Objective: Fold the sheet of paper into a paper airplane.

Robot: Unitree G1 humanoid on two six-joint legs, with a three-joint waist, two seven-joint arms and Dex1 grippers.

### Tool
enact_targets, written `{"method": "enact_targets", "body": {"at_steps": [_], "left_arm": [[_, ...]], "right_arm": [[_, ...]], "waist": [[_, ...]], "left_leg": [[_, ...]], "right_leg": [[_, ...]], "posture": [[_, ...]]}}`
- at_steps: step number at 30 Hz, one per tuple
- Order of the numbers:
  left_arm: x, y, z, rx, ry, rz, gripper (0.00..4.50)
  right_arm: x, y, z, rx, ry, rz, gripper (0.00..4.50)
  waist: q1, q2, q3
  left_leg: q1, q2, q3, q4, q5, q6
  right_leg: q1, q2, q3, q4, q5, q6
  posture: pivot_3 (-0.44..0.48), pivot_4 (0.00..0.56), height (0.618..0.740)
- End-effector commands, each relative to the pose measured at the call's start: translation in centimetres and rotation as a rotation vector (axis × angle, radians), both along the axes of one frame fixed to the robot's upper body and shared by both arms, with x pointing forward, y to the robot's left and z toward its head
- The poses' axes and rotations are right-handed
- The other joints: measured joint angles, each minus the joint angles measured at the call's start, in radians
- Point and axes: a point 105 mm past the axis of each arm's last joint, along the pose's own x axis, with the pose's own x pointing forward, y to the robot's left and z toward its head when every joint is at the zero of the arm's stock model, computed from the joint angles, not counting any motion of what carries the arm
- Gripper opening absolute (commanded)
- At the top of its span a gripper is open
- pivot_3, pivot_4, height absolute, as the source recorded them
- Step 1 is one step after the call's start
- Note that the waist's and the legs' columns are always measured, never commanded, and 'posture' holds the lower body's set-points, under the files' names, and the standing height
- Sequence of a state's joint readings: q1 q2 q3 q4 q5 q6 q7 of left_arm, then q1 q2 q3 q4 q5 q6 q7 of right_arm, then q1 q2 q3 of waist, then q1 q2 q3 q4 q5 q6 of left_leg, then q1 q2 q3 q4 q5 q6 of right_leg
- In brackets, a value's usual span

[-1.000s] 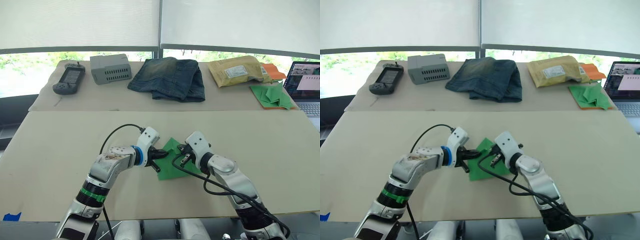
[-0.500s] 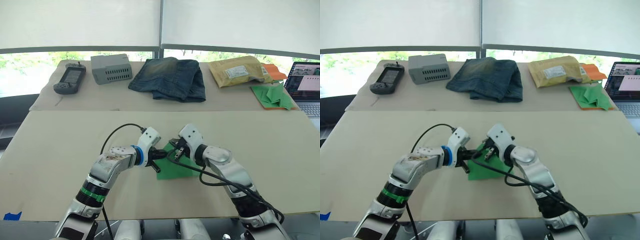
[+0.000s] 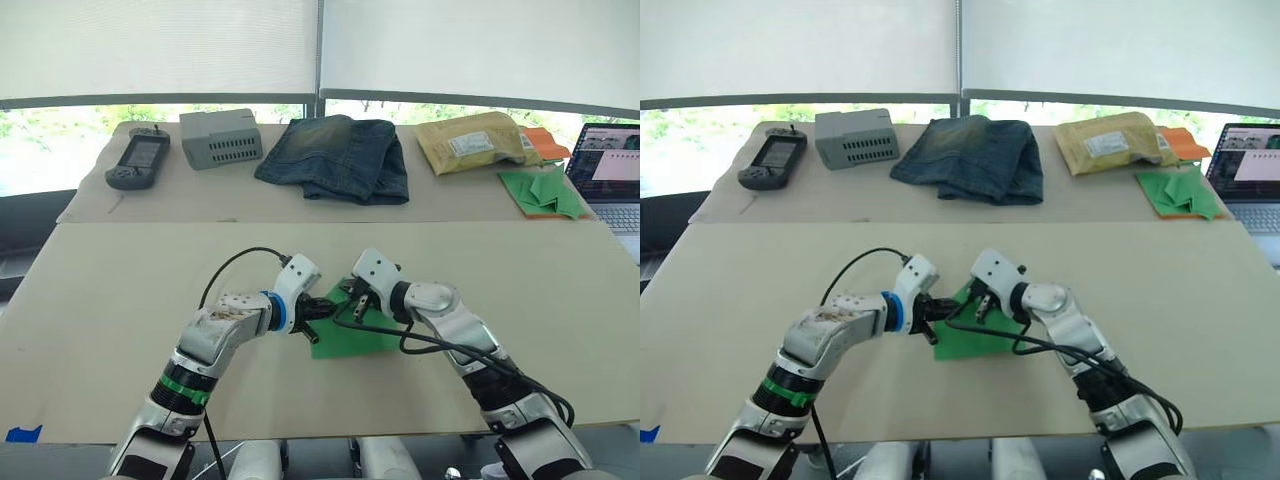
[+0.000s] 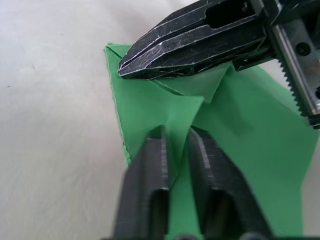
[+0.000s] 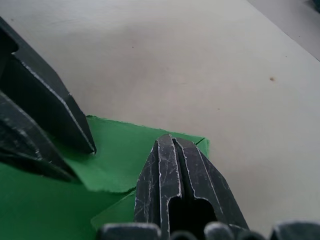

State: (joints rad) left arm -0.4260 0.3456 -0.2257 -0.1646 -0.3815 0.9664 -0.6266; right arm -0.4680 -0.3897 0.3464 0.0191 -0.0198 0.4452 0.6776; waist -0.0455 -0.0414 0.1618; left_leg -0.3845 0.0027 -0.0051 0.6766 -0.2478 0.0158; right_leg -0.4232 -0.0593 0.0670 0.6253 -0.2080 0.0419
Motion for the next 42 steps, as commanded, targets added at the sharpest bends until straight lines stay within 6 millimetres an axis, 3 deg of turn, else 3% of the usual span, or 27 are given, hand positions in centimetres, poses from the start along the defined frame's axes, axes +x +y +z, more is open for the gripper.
{"method": "enact_targets", "body": {"at_steps": [1,2,5,12,22,28,34,42], "left_arm": [[-0.1,0.3,1.9,-0.078,-0.021,0.009,2.24],[0.0,0.3,2.4,-0.105,-0.023,0.010,2.51],[0.3,0.6,3.1,-0.132,-0.028,0.034,2.34],[0.4,0.1,2.4,-0.127,-0.007,0.037,0.03],[-0.6,0.3,-2.4,-0.004,0.096,0.047,0.03],[-0.4,0.5,-2.8,0.001,0.097,0.053,0.03],[-0.6,0.7,-2.9,0.006,0.097,0.052,0.03],[-0.5,1.0,-2.9,0.010,0.095,0.066,0.03]], "right_arm": [[-0.6,0.5,-1.3,-0.020,0.048,0.034,0.00],[-0.7,0.6,-1.4,-0.020,0.049,0.035,0.00],[-0.8,0.8,-1.6,-0.019,0.054,0.039,0.00],[-1.0,1.0,-2.0,-0.023,0.058,0.037,0.00],[-1.7,1.2,-1.7,-0.005,0.046,0.071,0.00],[-0.6,1.6,-1.7,-0.009,0.031,0.043,0.00],[1.3,0.1,-1.4,-0.048,0.012,-0.066,0.00],[2.0,-1.8,-1.5,-0.051,0.001,-0.132,0.00]], "waist": [[-0.001,0.000,0.000],[-0.001,0.000,0.000],[0.000,0.000,0.000],[0.000,0.000,0.000],[0.001,0.000,0.000],[0.000,0.000,-0.001],[0.001,0.000,-0.002],[0.005,0.000,-0.002]], "left_leg": [[0.000,0.000,0.000,0.000,0.000,0.000],[0.000,0.000,0.000,0.000,0.000,0.000],[0.000,0.001,0.000,0.000,0.000,0.000],[0.000,0.000,0.000,0.000,0.000,0.000],[0.000,0.000,0.000,0.000,0.000,0.000],[0.002,0.000,0.000,0.000,0.000,0.000],[0.003,0.000,0.000,0.000,0.000,0.000],[0.003,0.000,0.000,0.000,0.000,0.000]], "right_leg": [[0.000,0.000,0.000,0.000,0.000,0.000],[0.000,0.000,0.000,0.000,0.000,0.000],[0.000,0.000,0.000,0.000,0.000,-0.001],[0.000,0.000,0.000,0.000,0.001,-0.002],[0.000,0.000,0.000,0.000,0.001,-0.002],[0.001,0.000,0.000,0.000,0.000,-0.001],[0.003,0.000,0.000,0.000,0.000,-0.001],[0.003,-0.001,0.000,0.000,0.000,-0.001]], "posture": [[0.000,0.150,0.728],[0.000,0.150,0.728],[0.000,0.150,0.728],[0.000,0.150,0.728],[0.000,0.150,0.728],[0.000,0.150,0.728],[0.000,0.150,0.728],[0.000,0.150,0.728]]}}
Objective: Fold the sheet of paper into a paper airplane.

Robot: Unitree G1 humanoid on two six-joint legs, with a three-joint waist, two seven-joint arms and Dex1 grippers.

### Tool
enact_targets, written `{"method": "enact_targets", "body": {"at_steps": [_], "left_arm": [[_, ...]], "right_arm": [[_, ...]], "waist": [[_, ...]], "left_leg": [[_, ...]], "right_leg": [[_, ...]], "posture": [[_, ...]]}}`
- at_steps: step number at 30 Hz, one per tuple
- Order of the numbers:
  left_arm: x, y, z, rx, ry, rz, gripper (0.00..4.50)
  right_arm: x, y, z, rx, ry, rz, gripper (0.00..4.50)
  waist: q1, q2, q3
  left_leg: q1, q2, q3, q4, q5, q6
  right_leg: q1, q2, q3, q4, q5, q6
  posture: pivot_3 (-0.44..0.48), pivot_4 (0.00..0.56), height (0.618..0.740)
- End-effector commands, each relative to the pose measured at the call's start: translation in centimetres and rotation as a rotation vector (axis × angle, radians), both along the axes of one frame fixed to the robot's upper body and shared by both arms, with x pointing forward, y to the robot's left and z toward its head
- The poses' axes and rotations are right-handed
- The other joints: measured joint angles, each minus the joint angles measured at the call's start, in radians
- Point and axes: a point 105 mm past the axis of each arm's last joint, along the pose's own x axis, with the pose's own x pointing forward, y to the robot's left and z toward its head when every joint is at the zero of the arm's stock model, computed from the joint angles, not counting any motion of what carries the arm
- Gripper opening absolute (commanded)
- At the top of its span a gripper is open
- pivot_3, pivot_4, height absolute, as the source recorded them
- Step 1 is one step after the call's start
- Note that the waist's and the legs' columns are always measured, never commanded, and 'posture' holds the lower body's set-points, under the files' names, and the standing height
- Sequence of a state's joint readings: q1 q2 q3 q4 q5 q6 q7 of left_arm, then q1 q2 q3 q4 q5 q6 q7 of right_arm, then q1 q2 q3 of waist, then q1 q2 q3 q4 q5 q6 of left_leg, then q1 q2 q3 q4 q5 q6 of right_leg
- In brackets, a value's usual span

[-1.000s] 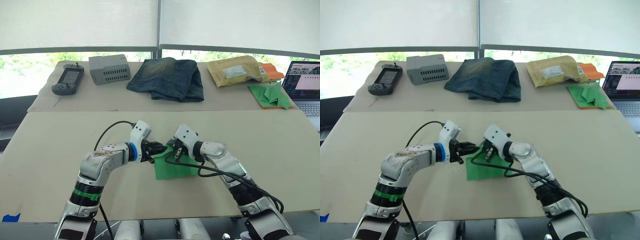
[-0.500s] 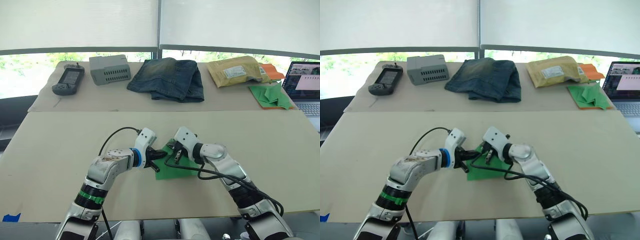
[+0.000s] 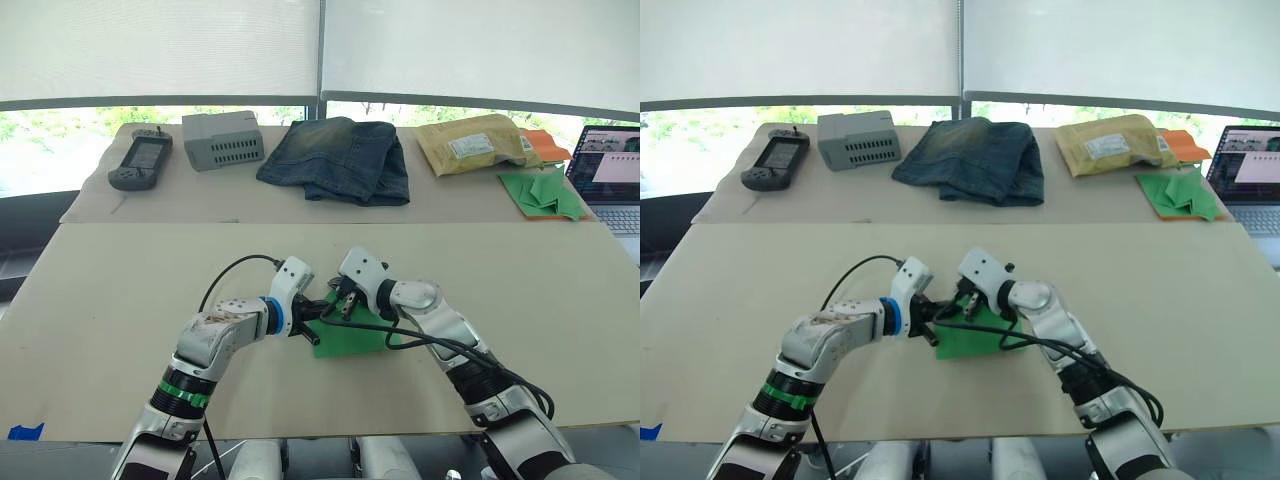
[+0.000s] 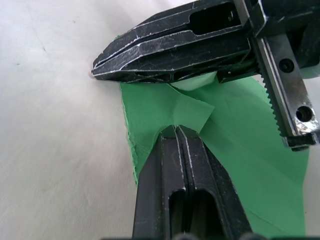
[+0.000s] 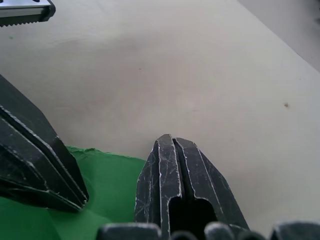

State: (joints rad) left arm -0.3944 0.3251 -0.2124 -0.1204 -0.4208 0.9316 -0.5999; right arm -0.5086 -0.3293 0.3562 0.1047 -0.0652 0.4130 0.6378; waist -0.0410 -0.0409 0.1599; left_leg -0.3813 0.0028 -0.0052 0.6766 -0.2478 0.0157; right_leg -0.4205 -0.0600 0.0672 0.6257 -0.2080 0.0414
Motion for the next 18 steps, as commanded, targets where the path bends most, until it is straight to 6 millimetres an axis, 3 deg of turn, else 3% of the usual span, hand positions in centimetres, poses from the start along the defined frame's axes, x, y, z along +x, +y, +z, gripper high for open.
{"method": "enact_targets", "body": {"at_steps": [1,5,10,18], "left_arm": [[-0.4,1.0,-1.8,0.059,0.052,0.029,0.03],[-0.3,1.0,-1.8,0.063,0.049,0.028,0.03],[-0.2,1.1,-1.9,0.068,0.044,0.029,0.03],[0.0,1.2,-1.9,0.069,0.039,0.039,0.03]], "right_arm": [[1.0,-3.0,-1.1,-0.034,0.018,-0.120,0.00],[1.4,-3.1,-0.7,-0.004,0.002,-0.143,0.00],[0.3,-1.8,0.4,0.109,0.047,-0.069,0.00],[-1.5,-0.7,-0.9,0.077,0.080,0.018,0.00]], "waist": [[0.002,0.000,0.000],[0.002,0.000,0.000],[0.002,0.000,0.000],[-0.001,0.000,0.000]], "left_leg": [[0.000,0.000,0.000,0.000,0.000,0.000],[0.000,0.000,0.000,0.000,0.000,0.000],[0.000,0.000,0.000,0.000,0.000,0.000],[-0.001,0.000,0.000,0.000,0.000,0.000]], "right_leg": [[0.000,0.000,0.000,0.000,0.000,0.000],[0.000,0.000,0.000,0.000,0.000,0.000],[0.000,0.000,0.000,0.000,0.000,0.000],[-0.001,0.000,0.000,0.000,0.000,0.000]], "posture": [[0.000,0.150,0.728],[0.000,0.150,0.728],[0.000,0.150,0.728],[0.000,0.150,0.728]]}}
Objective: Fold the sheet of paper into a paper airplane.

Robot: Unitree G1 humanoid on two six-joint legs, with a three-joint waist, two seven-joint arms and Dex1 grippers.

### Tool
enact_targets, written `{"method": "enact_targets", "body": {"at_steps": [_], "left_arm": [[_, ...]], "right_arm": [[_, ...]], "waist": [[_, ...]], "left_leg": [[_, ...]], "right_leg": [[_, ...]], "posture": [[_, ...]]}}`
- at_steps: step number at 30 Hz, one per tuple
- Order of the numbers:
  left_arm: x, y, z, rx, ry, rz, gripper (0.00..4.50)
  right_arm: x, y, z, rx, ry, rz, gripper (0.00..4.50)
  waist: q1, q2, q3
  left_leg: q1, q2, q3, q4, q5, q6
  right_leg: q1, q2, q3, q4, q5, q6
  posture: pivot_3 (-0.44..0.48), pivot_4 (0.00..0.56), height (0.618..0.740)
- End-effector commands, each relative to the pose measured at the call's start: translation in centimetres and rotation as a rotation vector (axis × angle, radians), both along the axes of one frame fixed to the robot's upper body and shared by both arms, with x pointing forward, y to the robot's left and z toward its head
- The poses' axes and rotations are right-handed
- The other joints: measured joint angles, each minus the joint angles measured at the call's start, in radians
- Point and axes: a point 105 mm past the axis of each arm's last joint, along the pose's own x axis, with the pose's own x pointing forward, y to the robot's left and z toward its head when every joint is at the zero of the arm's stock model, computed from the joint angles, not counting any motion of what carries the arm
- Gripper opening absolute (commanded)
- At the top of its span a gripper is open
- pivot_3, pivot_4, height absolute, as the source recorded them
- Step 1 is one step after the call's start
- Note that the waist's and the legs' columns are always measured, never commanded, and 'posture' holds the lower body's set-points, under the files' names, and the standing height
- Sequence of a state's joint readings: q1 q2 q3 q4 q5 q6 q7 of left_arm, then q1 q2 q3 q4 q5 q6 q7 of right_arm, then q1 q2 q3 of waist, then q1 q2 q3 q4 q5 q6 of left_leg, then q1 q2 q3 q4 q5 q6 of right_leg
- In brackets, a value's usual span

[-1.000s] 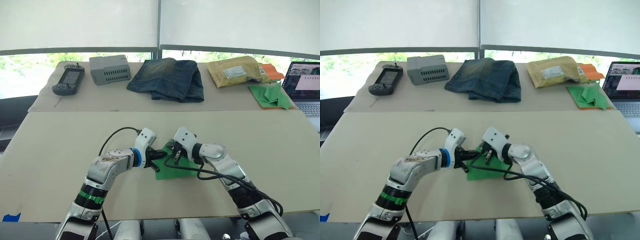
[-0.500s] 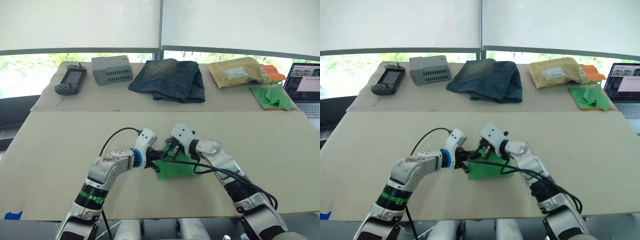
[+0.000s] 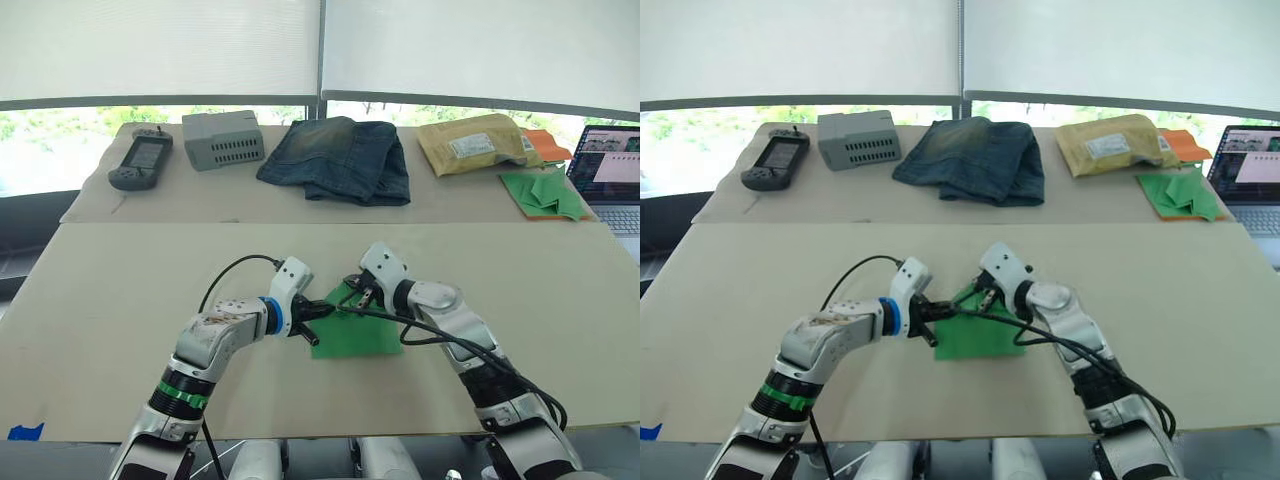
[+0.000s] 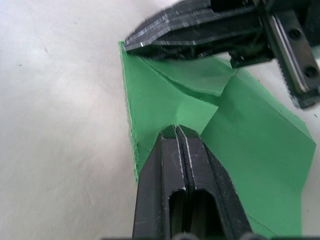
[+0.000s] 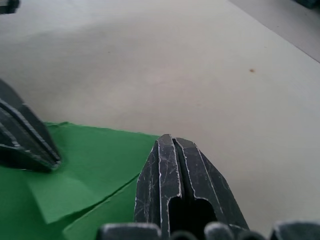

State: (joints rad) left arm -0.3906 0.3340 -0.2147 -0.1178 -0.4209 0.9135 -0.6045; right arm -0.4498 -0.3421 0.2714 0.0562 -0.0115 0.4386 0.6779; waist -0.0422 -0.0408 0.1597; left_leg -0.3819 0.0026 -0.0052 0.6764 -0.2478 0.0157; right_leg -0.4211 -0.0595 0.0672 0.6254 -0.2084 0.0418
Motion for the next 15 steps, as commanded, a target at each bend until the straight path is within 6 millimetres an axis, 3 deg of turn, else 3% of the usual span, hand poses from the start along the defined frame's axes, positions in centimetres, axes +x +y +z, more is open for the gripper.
{"method": "enact_targets", "body": {"at_steps": [1,7,11,15], "left_arm": [[0.0,1.0,-1.9,0.068,0.049,0.041,0.03],[0.1,1.4,-1.9,0.076,0.043,0.055,0.03],[0.6,1.7,-1.5,0.066,0.028,0.090,0.03],[0.9,2.3,-1.5,0.082,0.019,0.115,0.03]], "right_arm": [[-1.0,1.1,-1.1,-0.005,0.028,0.055,0.00],[0.2,1.1,0.1,0.023,-0.026,0.015,0.00],[-0.5,0.9,-2.2,-0.074,0.030,0.035,0.00],[-0.7,0.7,-2.9,-0.098,0.059,0.030,0.00]], "waist": [[0.000,0.000,0.000],[-0.001,0.000,0.000],[-0.001,0.000,0.000],[-0.001,0.000,0.000]], "left_leg": [[0.000,0.000,0.000,0.000,0.000,0.000],[0.000,0.000,0.000,0.000,0.000,0.000],[0.000,0.000,0.000,0.000,0.000,0.000],[0.001,0.001,0.000,0.000,0.000,0.000]], "right_leg": [[0.000,0.000,0.000,0.000,0.000,0.000],[0.000,0.000,0.000,0.000,0.000,0.000],[0.000,0.000,0.000,0.000,0.000,0.000],[0.000,0.000,0.000,0.000,0.000,0.000]], "posture": [[0.000,0.150,0.728],[0.000,0.150,0.728],[0.000,0.150,0.728],[0.000,0.150,0.728]]}}
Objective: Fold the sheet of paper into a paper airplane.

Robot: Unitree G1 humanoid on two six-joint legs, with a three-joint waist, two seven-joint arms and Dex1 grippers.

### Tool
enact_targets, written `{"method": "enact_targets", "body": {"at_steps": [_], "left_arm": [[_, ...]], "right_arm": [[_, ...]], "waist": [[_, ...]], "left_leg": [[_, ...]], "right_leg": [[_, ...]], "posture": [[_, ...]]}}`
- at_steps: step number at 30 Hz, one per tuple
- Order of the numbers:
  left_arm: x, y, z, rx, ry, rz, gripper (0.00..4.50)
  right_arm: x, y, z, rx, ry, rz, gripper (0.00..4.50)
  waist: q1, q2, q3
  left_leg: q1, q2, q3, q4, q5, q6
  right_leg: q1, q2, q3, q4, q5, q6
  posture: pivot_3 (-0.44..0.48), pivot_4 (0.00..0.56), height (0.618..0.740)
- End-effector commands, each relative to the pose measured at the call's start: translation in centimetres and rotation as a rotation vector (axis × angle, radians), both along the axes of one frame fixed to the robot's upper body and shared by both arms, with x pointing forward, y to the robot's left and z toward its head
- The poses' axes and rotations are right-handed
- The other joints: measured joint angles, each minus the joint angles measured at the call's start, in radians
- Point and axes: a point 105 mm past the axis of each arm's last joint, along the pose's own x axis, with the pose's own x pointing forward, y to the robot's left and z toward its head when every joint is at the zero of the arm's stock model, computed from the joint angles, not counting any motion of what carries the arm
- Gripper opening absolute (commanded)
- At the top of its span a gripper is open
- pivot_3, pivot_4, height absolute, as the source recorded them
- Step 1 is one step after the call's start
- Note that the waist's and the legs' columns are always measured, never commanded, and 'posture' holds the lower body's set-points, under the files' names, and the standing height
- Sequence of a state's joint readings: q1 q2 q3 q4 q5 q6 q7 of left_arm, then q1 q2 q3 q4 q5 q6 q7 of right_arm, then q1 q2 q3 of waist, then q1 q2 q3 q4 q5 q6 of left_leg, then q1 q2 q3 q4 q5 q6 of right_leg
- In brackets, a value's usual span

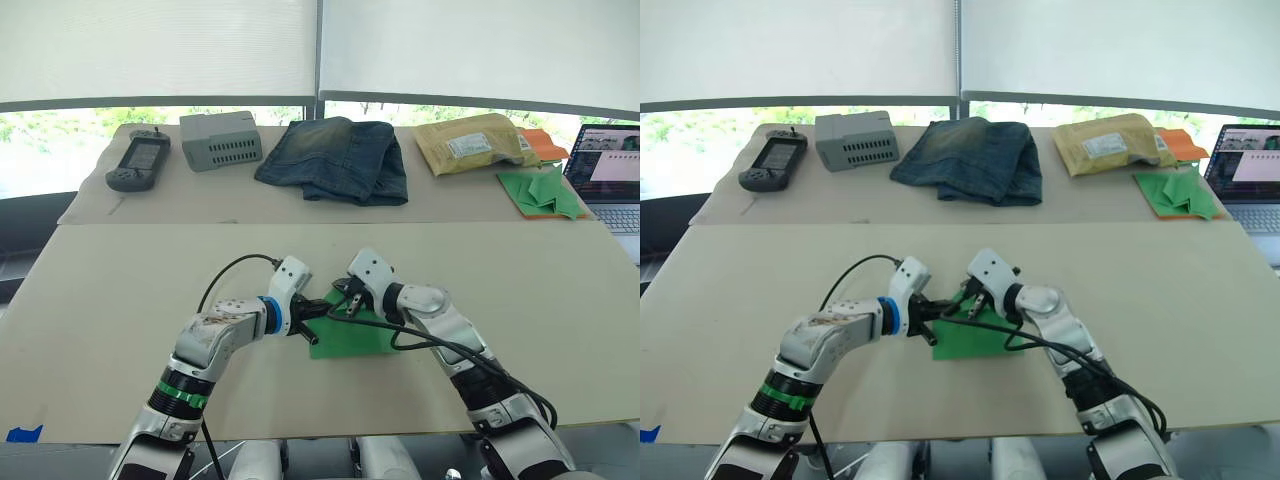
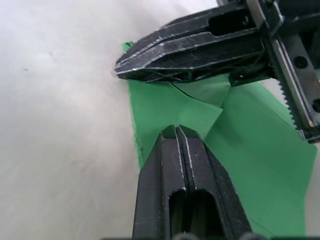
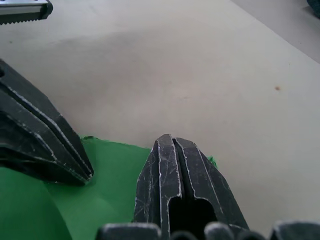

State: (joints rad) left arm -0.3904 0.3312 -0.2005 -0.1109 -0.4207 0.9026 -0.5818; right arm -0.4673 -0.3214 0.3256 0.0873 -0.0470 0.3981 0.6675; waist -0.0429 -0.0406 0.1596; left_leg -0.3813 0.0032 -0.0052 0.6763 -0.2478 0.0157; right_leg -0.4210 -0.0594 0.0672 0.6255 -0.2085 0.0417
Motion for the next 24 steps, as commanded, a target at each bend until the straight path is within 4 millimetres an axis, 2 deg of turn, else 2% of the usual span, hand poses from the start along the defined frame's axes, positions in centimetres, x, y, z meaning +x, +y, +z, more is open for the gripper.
{"method": "enact_targets", "body": {"at_steps": [1,8,16,20,24], "left_arm": [[0.4,2.0,-1.7,0.088,0.032,0.082,0.03],[-0.8,3.3,-2.5,0.117,0.068,0.099,0.03],[-2.8,6.0,-2.9,0.150,0.100,0.136,0.03],[-2.8,5.7,-1.1,0.067,0.037,0.112,0.03],[-0.7,5.0,1.2,0.014,-0.094,0.126,0.03]], "right_arm": [[-0.5,-0.8,-2.4,-0.062,0.084,-0.020,0.00],[-0.3,-1.1,-2.5,-0.070,0.089,-0.022,0.00],[-0.4,-1.1,-2.6,-0.073,0.093,-0.013,0.00],[-0.5,-0.9,-2.7,-0.073,0.096,-0.007,0.00],[-0.5,-0.9,-2.7,-0.073,0.097,-0.004,0.00]], "waist": [[0.000,0.000,0.000],[-0.003,0.001,-0.001],[-0.005,0.001,-0.003],[-0.003,0.001,-0.004],[-0.001,0.001,-0.003]], "left_leg": [[0.000,0.000,0.000,0.000,0.000,0.000],[0.001,0.002,0.000,-0.001,0.000,0.000],[0.003,0.004,0.001,-0.003,0.000,0.000],[0.006,0.005,0.003,-0.008,0.000,0.000],[0.006,0.006,0.003,-0.008,0.000,0.000]], "right_leg": [[0.000,0.000,0.000,0.000,0.000,0.000],[0.000,0.000,0.000,0.000,0.000,0.000],[0.001,0.001,0.000,0.000,-0.001,-0.002],[0.001,0.001,0.000,0.000,-0.003,-0.004],[0.001,0.001,0.000,0.000,-0.003,-0.004]], "posture": [[0.000,0.150,0.728],[0.000,0.150,0.728],[0.000,0.150,0.728],[0.000,0.150,0.728],[0.000,0.150,0.728]]}}
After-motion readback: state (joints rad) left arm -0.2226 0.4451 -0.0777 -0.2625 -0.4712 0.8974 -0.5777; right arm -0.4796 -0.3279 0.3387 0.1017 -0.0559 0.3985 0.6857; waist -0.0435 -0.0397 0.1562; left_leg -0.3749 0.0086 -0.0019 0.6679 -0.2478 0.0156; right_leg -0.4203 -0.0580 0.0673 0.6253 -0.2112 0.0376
